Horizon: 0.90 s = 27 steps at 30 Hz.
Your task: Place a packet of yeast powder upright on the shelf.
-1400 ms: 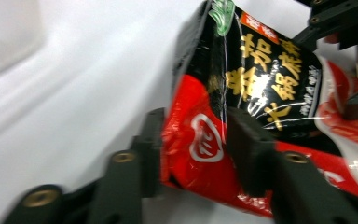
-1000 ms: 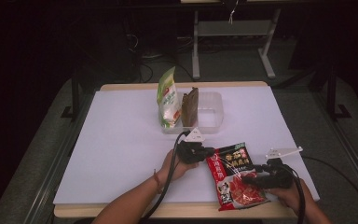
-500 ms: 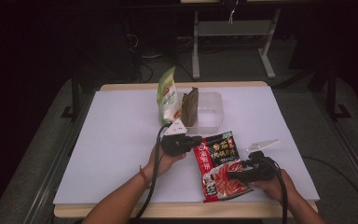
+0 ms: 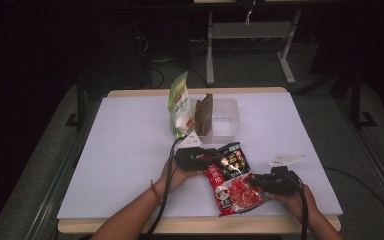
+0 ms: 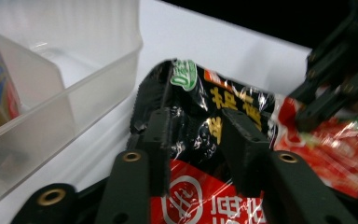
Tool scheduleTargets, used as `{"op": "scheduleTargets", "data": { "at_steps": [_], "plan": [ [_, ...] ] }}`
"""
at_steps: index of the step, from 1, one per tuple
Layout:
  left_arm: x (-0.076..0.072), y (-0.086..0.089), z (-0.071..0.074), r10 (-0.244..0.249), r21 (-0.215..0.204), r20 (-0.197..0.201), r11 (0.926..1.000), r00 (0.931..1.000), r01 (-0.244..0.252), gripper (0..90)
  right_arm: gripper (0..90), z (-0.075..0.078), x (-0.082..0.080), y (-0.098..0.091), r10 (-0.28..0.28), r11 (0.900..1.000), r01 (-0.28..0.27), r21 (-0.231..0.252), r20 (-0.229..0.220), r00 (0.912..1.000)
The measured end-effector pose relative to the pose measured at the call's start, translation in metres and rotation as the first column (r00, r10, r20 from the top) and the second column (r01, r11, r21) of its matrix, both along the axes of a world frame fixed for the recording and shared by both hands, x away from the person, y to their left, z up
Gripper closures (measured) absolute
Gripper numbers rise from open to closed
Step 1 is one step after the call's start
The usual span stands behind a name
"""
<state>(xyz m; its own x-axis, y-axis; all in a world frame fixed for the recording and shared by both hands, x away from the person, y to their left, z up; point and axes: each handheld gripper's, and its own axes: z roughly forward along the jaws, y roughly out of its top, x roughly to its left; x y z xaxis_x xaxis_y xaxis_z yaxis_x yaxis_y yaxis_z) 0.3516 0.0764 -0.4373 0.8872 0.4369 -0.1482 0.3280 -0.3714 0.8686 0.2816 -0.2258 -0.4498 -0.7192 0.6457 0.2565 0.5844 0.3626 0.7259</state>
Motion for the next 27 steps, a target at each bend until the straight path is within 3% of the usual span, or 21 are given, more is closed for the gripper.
{"op": "scheduleTargets", "data": {
  "at_steps": [2, 4, 6, 8, 10, 12, 14, 15, 17, 20, 21, 24, 27],
  "plan": [
    [0.000, 0.003, 0.001, 0.025, 0.008, -0.013, 0.9997, 0.9996, -0.025, 43.2, 77.5, 0.001, 0.000, 0.001, 0.003, 0.9999, -0.003, -0.014, 0.006, 1.0000],
    [0.001, 0.013, 0.002, 0.027, -0.003, -0.052, 0.9996, 0.9983, -0.027, 37.3, 77.7, 0.001, 0.000, 0.001, -0.002, 0.9999, 0.002, -0.010, 0.001, 1.0000],
    [0.000, 0.017, 0.002, 0.030, 0.003, -0.066, 0.9996, 0.9974, -0.029, 32.2, 77.7, 0.001, -0.001, 0.001, -0.005, 0.9999, 0.005, -0.012, 0.003, 1.0000],
    [-0.001, 0.025, 0.002, 0.085, 0.038, -0.081, 0.9959, 0.9930, -0.082, 18.6, 78.0, 0.001, -0.002, 0.001, -0.006, 0.9998, 0.006, -0.017, 0.018, 0.9998],
    [-0.001, 0.026, 0.002, 0.097, 0.029, -0.092, 0.9951, 0.9911, -0.094, 17.8, 77.9, 0.001, -0.002, 0.001, -0.005, 0.9998, 0.005, -0.018, 0.020, 0.9998],
    [0.002, 0.026, -0.002, 0.082, 0.006, -0.184, 0.9966, 0.9794, -0.083, 15.0, 77.8, 0.000, -0.001, 0.001, -0.001, 0.9999, 0.001, -0.015, 0.015, 0.9999],
    [0.001, 0.023, -0.008, 0.106, 0.076, -0.171, 0.9926, 0.9795, -0.094, 13.7, 77.7, 0.000, -0.001, 0.000, 0.001, 0.9999, -0.001, -0.012, 0.018, 0.9998],
    [0.001, 0.023, -0.008, 0.106, 0.076, -0.171, 0.9926, 0.9795, -0.094, 13.5, 77.7, 0.000, -0.002, 0.000, 0.004, 0.9999, -0.003, -0.012, 0.023, 0.9997],
    [0.005, 0.021, -0.018, 0.118, 0.102, -0.230, 0.9901, 0.9660, -0.097, 13.2, 77.8, -0.001, -0.002, 0.000, 0.008, 0.9999, -0.008, -0.011, 0.033, 0.9994],
    [0.005, 0.020, -0.017, 0.089, 0.087, -0.238, 0.9938, 0.9673, -0.070, 12.6, 77.8, -0.001, -0.004, -0.001, 0.019, 0.9998, -0.018, -0.009, 0.058, 0.9982],
    [0.005, 0.016, -0.018, 0.055, 0.106, -0.239, 0.9939, 0.9694, -0.031, 10.8, 77.8, -0.001, -0.005, -0.001, 0.020, 0.9998, -0.020, -0.008, 0.064, 0.9977],
    [0.005, 0.011, -0.019, 0.046, 0.104, -0.250, 0.9944, 0.9672, -0.020, 9.8, 77.9, -0.001, -0.006, -0.001, 0.022, 0.9997, -0.022, -0.010, 0.077, 0.9968],
    [0.003, 0.000, -0.019, -0.044, 0.103, -0.254, 0.9921, 0.9663, 0.072, 9.8, 78.1, 0.000, -0.009, -0.001, 0.031, 0.9995, -0.030, -0.008, 0.110, 0.9934]
  ]
}}
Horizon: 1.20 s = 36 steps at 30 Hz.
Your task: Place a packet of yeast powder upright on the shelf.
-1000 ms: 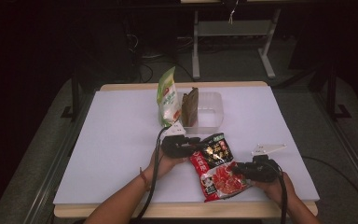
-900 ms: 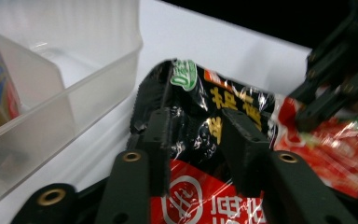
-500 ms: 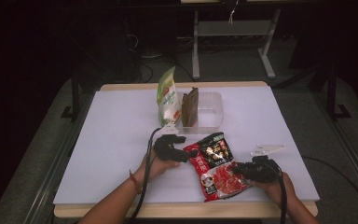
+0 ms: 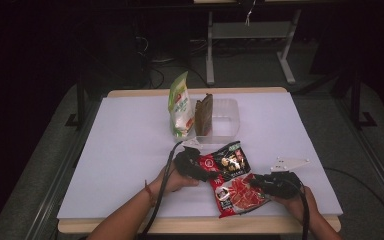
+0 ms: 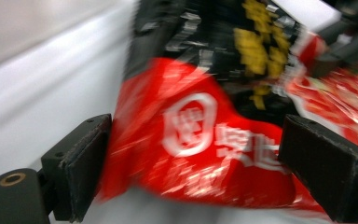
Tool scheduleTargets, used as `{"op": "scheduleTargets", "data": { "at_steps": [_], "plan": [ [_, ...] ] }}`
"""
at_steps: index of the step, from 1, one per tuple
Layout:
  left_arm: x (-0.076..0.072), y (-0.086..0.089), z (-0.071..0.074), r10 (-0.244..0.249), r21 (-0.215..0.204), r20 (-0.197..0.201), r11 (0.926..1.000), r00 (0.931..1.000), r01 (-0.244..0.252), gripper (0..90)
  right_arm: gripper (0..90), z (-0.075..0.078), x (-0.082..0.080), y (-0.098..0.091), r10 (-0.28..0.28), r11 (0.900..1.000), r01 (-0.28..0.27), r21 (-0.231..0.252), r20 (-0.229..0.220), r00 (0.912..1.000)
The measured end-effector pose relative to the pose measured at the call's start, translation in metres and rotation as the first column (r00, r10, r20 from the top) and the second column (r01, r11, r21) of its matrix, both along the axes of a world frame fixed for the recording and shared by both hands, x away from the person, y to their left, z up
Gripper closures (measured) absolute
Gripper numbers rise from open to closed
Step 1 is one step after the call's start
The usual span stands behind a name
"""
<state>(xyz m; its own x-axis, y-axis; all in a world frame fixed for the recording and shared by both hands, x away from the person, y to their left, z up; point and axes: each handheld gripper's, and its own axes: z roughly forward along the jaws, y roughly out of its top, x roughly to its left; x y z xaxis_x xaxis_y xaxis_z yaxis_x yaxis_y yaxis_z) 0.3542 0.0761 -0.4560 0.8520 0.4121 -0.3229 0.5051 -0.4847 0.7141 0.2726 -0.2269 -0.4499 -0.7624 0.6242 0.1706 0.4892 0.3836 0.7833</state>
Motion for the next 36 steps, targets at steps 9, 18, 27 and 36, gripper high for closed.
{"op": "scheduleTargets", "data": {
  "at_steps": [9, 18, 27, 36],
  "plan": [
    [0.000, -0.008, 0.000, -0.019, -0.016, -0.001, 0.9997, 0.9998, 0.019, 16.9, 78.8, 0.000, -0.005, -0.001, 0.013, 0.9999, -0.013, 0.009, 0.053, 0.9985],
    [0.008, -0.001, 0.000, -0.047, -0.146, -0.027, 0.9883, 0.9985, 0.042, 33.5, 82.8, 0.008, -0.012, 0.001, 0.039, 0.9982, -0.046, 0.040, 0.159, 0.9864],
    [0.010, 0.003, 0.002, -0.068, -0.224, -0.032, 0.9727, 0.9972, 0.059, 57.4, 82.5, 0.006, -0.010, -0.002, 0.027, 0.9990, -0.032, 0.032, 0.156, 0.9875],
    [0.000, 0.006, 0.021, -0.049, -0.326, 0.020, 0.9438, 0.9986, 0.053, 77.4, 47.7, 0.013, -0.011, -0.006, 0.027, 0.9995, -0.030, 0.014, 0.190, 0.9815]
  ]
}}
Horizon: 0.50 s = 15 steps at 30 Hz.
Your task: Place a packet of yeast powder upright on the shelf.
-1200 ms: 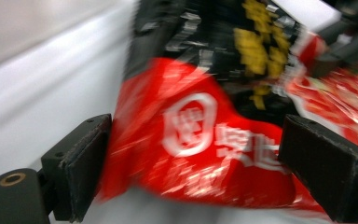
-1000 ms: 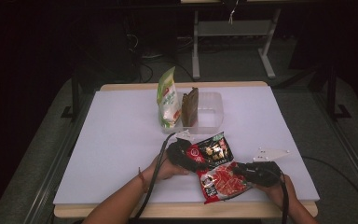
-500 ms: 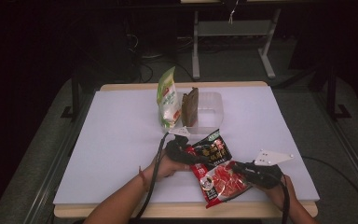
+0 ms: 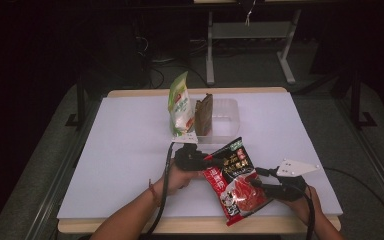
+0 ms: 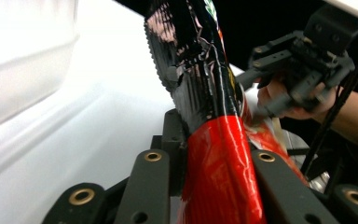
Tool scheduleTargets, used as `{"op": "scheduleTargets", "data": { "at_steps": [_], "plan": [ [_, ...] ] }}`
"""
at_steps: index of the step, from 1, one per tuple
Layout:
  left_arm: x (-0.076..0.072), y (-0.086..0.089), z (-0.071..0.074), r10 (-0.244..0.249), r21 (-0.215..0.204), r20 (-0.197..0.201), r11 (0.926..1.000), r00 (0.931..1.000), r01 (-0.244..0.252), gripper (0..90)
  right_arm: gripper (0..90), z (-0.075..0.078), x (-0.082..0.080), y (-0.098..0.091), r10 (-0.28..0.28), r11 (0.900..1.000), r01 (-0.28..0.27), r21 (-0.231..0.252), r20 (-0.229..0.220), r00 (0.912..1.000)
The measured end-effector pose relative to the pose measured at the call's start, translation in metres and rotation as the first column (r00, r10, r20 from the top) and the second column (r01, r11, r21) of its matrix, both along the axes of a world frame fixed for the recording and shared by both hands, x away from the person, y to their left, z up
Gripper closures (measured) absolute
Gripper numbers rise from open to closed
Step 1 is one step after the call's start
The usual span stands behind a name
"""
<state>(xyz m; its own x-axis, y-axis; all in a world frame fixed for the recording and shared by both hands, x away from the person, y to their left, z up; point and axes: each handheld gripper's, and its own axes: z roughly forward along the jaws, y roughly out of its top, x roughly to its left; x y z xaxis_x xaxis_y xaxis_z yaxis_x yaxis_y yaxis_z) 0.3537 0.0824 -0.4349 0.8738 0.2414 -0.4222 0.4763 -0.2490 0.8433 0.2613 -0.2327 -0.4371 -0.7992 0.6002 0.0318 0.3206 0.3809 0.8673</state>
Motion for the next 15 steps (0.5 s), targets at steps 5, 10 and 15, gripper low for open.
{"op": "scheduleTargets", "data": {
  "at_steps": [5, 10, 15],
  "plan": [
    [-0.009, 0.000, 0.013, 0.042, -0.032, 0.045, 0.9987, 0.9981, -0.040, 78.3, 35.5, 0.005, -0.001, -0.006, -0.006, 1.0000, 0.006, 0.004, 0.005, 1.0000],
    [-0.014, 0.007, 0.024, 0.081, -0.045, 0.094, 0.9960, 0.9923, -0.077, 78.4, 32.8, 0.011, -0.002, -0.019, -0.039, 0.9990, 0.039, 0.023, 0.028, 0.9988],
    [-0.020, 0.010, 0.031, 0.131, -0.068, 0.128, 0.9901, 0.9832, -0.123, 78.3, 31.7, 0.009, 0.000, -0.022, -0.075, 0.9972, 0.075, 0.010, 0.036, 0.9965]
  ]
}}
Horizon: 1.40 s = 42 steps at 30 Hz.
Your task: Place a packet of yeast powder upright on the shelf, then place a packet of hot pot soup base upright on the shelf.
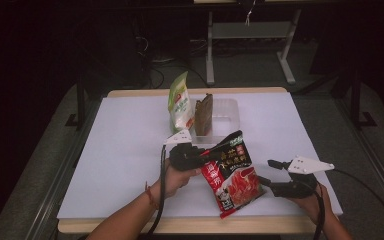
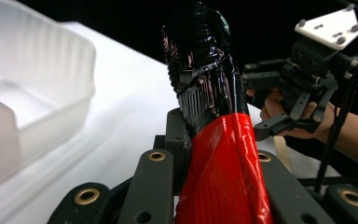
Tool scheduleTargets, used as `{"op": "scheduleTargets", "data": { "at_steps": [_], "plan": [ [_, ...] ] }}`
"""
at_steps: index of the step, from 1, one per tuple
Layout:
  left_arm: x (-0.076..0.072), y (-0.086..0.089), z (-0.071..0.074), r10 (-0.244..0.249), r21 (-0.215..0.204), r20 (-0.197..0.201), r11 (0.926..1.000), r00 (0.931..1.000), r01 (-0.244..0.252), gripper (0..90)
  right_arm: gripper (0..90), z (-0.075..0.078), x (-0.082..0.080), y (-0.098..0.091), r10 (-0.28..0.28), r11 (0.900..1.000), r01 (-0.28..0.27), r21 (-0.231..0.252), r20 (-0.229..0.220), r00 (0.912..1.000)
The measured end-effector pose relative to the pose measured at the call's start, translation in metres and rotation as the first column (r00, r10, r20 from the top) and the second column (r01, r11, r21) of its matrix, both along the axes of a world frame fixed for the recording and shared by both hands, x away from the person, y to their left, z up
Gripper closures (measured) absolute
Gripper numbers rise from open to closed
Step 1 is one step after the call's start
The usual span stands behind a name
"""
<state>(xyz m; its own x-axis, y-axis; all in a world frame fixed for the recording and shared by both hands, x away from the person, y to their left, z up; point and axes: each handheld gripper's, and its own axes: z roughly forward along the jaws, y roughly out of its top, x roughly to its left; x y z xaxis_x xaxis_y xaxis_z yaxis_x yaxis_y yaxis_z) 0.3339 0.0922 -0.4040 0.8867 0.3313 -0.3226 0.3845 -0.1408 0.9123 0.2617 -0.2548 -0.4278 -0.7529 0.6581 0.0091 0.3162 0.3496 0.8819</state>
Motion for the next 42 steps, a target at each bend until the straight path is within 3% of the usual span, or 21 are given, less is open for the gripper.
{"op": "scheduleTargets", "data": {
  "at_steps": [1, 5, 16, 21, 25, 33, 40, 42],
  "plan": [
    [-0.002, 0.001, 0.004, 0.017, -0.004, 0.027, 0.9998, 0.9995, -0.017, 78.3, 31.1, -0.001, 0.001, -0.001, -0.018, 0.9998, 0.018, -0.011, -0.002, 0.9998],
    [-0.005, 0.004, 0.009, 0.032, -0.007, 0.057, 0.9995, 0.9979, -0.031, 78.4, 31.1, -0.001, 0.001, -0.004, -0.047, 0.9988, 0.047, -0.015, 0.005, 0.9989],
    [-0.014, 0.007, 0.019, 0.066, -0.026, 0.104, 0.9976, 0.9923, -0.064, 78.3, 31.1, -0.003, 0.003, -0.005, -0.060, 0.9981, 0.060, -0.008, 0.002, 0.9982],
    [-0.015, 0.009, 0.020, 0.109, -0.060, 0.123, 0.9929, 0.9864, -0.102, 78.3, 30.8, -0.005, 0.003, -0.005, -0.059, 0.9982, 0.059, -0.013, -0.006, 0.9982],
    [-0.018, 0.006, 0.023, 0.128, -0.061, 0.150, 0.9909, 0.9804, -0.120, 78.6, 30.8, -0.006, 0.000, -0.006, -0.060, 0.9980, 0.060, -0.018, -0.001, 0.9982],
    [-0.023, 0.005, 0.031, 0.130, -0.079, 0.171, 0.9899, 0.9766, -0.118, 79.0, 32.6, -0.005, -0.002, -0.005, -0.060, 0.9979, 0.060, -0.025, 0.005, 0.9982],
    [-0.022, 0.001, 0.041, 0.165, -0.093, 0.189, 0.9844, 0.9680, -0.149, 78.7, 32.5, -0.005, -0.002, -0.007, -0.076, 0.9968, 0.077, -0.023, 0.009, 0.9970],
    [-0.020, -0.002, 0.047, 0.184, -0.094, 0.200, 0.9812, 0.9623, -0.168, 78.7, 32.4, -0.003, -0.002, -0.007, -0.085, 0.9963, 0.085, -0.014, 0.003, 0.9964]
  ]
}}
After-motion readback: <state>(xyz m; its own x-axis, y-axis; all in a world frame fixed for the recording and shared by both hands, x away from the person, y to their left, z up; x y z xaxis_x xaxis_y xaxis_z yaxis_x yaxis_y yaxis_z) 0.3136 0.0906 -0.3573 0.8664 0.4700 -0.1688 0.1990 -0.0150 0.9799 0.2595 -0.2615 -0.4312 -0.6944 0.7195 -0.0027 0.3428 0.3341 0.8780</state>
